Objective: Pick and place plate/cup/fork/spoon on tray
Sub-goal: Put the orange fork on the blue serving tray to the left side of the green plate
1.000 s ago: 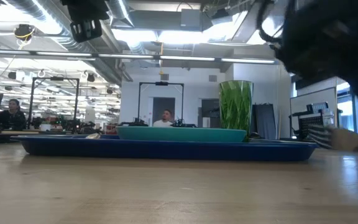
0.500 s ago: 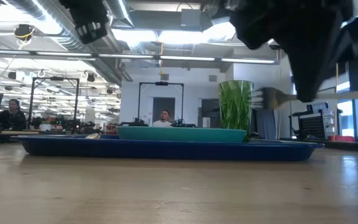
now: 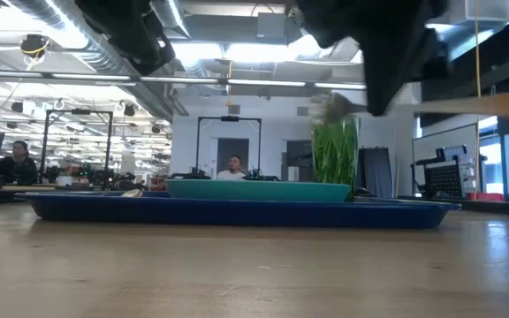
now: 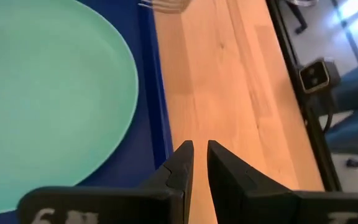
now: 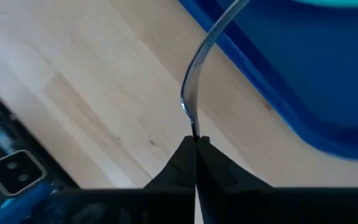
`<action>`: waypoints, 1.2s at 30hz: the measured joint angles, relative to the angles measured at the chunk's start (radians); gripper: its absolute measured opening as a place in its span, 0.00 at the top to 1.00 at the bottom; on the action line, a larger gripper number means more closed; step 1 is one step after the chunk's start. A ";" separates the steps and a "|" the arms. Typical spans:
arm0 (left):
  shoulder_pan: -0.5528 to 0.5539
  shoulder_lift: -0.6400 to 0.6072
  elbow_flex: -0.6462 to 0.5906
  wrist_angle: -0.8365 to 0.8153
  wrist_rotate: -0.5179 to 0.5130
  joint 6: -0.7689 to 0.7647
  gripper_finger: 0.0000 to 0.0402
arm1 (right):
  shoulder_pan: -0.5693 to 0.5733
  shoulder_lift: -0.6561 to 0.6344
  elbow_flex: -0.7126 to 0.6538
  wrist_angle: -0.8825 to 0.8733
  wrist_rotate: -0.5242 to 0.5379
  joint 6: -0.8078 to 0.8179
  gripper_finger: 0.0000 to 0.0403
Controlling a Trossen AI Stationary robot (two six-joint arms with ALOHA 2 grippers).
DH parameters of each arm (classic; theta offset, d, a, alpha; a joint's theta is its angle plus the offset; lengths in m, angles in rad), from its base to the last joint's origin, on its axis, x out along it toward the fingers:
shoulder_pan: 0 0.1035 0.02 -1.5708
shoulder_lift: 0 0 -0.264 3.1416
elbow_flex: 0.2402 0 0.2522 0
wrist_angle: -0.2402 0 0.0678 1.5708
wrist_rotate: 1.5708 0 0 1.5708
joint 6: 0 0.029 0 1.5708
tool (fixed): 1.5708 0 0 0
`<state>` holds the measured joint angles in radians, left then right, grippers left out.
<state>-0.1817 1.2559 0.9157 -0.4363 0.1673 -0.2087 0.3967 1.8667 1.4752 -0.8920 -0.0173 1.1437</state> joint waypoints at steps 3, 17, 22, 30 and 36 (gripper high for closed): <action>-0.014 0.012 0.000 0.022 0.001 0.010 0.90 | -0.005 0.024 0.028 0.040 -0.001 -0.064 1.00; -0.027 0.012 0.000 0.022 0.002 -0.017 0.90 | -0.008 0.323 0.413 -0.139 0.046 -0.514 1.00; -0.030 0.012 0.000 0.022 0.055 -0.032 0.90 | -0.008 0.382 0.500 -0.203 0.077 -0.585 1.00; -0.062 0.012 0.001 0.034 0.051 -0.052 0.90 | -0.007 0.384 0.505 -0.203 0.079 -0.621 1.00; -0.062 0.021 0.002 0.038 0.054 -0.045 0.90 | -0.007 0.384 0.505 -0.202 0.101 -0.638 1.00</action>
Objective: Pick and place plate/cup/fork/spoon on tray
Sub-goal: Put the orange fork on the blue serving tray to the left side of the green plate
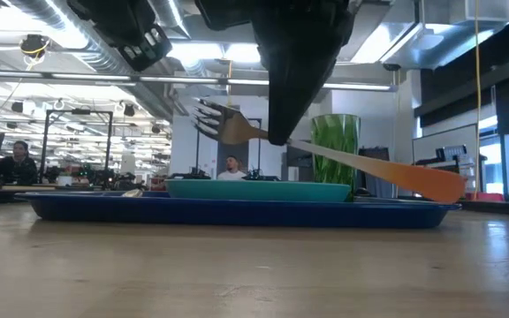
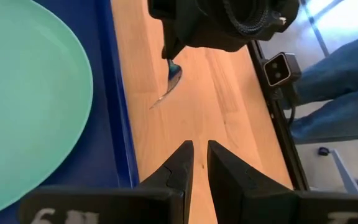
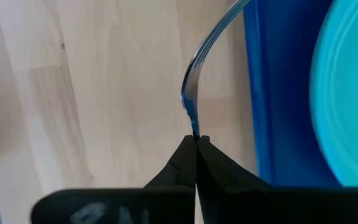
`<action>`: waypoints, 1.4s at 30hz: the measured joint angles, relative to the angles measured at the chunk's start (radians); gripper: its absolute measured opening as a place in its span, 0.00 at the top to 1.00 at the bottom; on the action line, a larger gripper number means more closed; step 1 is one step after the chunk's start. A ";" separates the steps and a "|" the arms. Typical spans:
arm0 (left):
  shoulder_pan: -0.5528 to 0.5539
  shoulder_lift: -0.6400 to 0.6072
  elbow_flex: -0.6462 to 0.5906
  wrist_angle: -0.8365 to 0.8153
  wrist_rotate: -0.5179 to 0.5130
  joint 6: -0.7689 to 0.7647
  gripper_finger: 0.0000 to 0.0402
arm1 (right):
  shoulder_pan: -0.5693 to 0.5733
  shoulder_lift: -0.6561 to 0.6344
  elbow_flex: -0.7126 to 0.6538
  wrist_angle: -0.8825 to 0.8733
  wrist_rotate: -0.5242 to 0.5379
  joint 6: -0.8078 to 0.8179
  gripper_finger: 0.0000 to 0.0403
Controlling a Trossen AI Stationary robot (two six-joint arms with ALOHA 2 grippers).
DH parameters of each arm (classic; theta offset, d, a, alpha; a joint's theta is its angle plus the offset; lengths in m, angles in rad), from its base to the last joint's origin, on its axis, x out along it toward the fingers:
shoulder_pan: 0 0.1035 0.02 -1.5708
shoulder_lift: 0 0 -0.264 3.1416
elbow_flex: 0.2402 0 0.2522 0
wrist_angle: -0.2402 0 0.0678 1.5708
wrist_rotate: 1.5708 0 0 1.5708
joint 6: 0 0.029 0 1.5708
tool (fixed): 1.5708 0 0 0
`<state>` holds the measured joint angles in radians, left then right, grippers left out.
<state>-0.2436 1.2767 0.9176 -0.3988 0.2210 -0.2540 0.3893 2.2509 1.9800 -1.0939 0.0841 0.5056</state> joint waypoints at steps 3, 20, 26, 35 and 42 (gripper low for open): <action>0.000 0.025 0.000 -0.004 -0.002 0.043 0.90 | 0.000 0.000 0.000 0.005 0.003 -0.019 1.00; -0.034 0.176 -0.002 0.128 -0.159 0.552 0.90 | 0.009 0.000 -0.001 0.009 0.056 -0.072 1.00; -0.034 0.178 0.000 0.150 -0.152 0.562 0.90 | 0.009 0.000 -0.001 0.014 0.055 -0.071 1.00; -0.034 0.214 -0.002 0.174 -0.146 0.562 0.90 | 0.009 0.000 -0.002 0.027 0.056 -0.082 1.00; -0.034 0.256 -0.001 0.213 -0.139 0.574 0.90 | 0.010 0.000 -0.002 0.029 0.055 -0.092 1.00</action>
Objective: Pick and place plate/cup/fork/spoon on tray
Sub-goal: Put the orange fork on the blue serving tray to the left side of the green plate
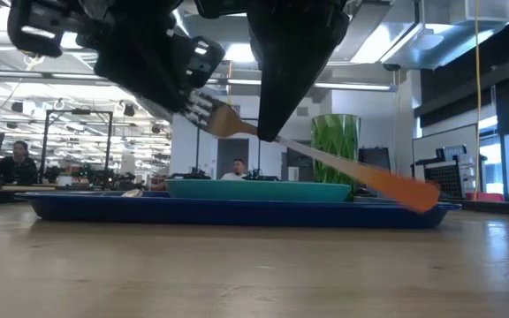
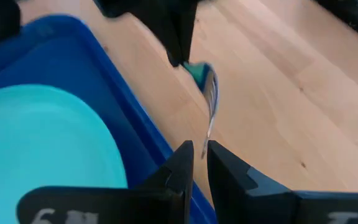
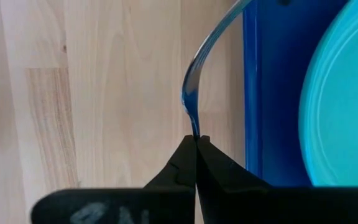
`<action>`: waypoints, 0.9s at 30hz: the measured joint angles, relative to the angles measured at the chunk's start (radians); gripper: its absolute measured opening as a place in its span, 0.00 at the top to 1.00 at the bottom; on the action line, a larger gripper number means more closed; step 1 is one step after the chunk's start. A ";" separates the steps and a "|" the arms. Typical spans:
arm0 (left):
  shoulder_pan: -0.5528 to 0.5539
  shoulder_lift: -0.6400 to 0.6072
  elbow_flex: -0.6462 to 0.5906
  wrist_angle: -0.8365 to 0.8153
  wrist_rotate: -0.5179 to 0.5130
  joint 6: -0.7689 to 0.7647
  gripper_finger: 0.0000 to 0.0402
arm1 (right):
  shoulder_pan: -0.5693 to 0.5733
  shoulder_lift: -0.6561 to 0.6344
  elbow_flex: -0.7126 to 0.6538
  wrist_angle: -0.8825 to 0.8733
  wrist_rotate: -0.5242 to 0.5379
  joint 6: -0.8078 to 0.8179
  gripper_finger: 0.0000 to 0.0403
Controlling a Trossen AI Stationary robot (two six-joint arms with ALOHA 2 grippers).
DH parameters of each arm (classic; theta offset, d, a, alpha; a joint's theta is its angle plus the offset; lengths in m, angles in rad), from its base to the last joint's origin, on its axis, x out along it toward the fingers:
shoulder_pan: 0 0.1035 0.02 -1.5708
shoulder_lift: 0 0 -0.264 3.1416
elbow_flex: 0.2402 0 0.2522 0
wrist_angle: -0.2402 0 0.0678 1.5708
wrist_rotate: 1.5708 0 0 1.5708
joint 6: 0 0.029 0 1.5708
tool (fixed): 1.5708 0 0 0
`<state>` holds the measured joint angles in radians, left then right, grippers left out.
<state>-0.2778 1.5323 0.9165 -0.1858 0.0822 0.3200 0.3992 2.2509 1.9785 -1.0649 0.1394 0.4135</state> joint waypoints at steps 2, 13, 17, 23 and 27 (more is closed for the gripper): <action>0.001 0.002 0.000 0.024 0.029 -0.002 0.90 | 0.000 0.000 0.000 0.000 0.000 0.000 1.00; 0.001 0.002 0.000 0.090 0.063 -0.049 0.92 | -0.001 0.000 0.000 0.001 0.000 -0.001 1.00; 0.000 0.002 0.000 0.075 0.063 -0.052 0.95 | -0.001 0.000 0.000 0.003 0.003 -0.004 1.00; 0.000 0.002 0.000 0.066 0.064 -0.092 0.97 | -0.001 0.000 0.000 0.003 0.005 -0.004 1.00; 0.000 0.002 0.000 0.066 0.063 -0.109 0.97 | -0.001 0.000 0.000 0.002 0.005 -0.004 1.00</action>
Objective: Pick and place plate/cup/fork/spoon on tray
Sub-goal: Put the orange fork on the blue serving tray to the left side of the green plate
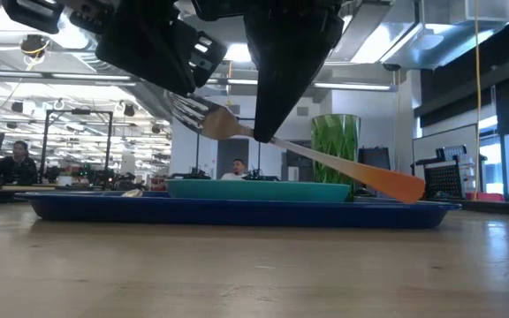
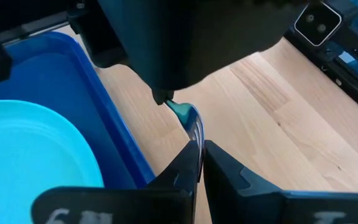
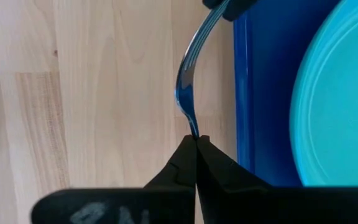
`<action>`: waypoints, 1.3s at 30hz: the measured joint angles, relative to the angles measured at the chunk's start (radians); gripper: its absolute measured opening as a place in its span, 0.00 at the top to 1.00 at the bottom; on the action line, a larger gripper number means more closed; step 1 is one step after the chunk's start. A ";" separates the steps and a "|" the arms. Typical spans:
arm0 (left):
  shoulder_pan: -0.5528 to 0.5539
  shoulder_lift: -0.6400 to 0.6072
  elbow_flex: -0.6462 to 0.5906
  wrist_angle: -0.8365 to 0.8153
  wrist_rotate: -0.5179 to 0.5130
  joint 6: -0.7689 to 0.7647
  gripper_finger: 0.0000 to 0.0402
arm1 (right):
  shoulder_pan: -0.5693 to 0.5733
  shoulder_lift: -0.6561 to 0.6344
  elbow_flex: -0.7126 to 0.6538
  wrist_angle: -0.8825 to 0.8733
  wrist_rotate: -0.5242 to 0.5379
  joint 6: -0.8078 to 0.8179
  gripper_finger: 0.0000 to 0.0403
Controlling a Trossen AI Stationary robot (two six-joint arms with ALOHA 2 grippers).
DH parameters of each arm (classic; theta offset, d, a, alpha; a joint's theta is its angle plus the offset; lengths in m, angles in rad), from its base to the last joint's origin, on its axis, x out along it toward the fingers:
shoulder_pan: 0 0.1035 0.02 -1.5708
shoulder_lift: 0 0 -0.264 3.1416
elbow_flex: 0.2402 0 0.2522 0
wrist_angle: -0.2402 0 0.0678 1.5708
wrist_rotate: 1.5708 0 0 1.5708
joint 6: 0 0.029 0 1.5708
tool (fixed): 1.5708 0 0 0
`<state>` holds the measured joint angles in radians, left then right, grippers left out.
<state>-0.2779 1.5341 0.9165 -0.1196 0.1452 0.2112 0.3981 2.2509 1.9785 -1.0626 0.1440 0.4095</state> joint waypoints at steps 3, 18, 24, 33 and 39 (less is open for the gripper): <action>0.000 0.000 0.000 0.000 0.000 -0.005 0.97 | 0.000 0.000 0.000 0.000 0.000 0.000 1.00; 0.001 0.000 0.000 -0.007 -0.030 -0.160 0.84 | 0.001 0.000 0.000 0.005 -0.008 0.001 1.00; 0.001 0.000 0.000 -0.027 -0.026 -0.159 0.85 | 0.001 0.000 0.000 0.005 -0.007 0.001 1.00; 0.001 0.000 0.000 -0.030 -0.026 -0.157 0.87 | 0.001 0.000 0.000 0.005 -0.005 0.001 1.00; 0.001 0.016 0.001 -0.086 -0.049 -0.137 0.95 | 0.000 0.000 0.000 0.006 0.003 0.001 1.00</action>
<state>-0.2771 1.5498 0.9176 -0.2061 0.0962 0.0745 0.3985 2.2509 1.9785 -1.0564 0.1467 0.4103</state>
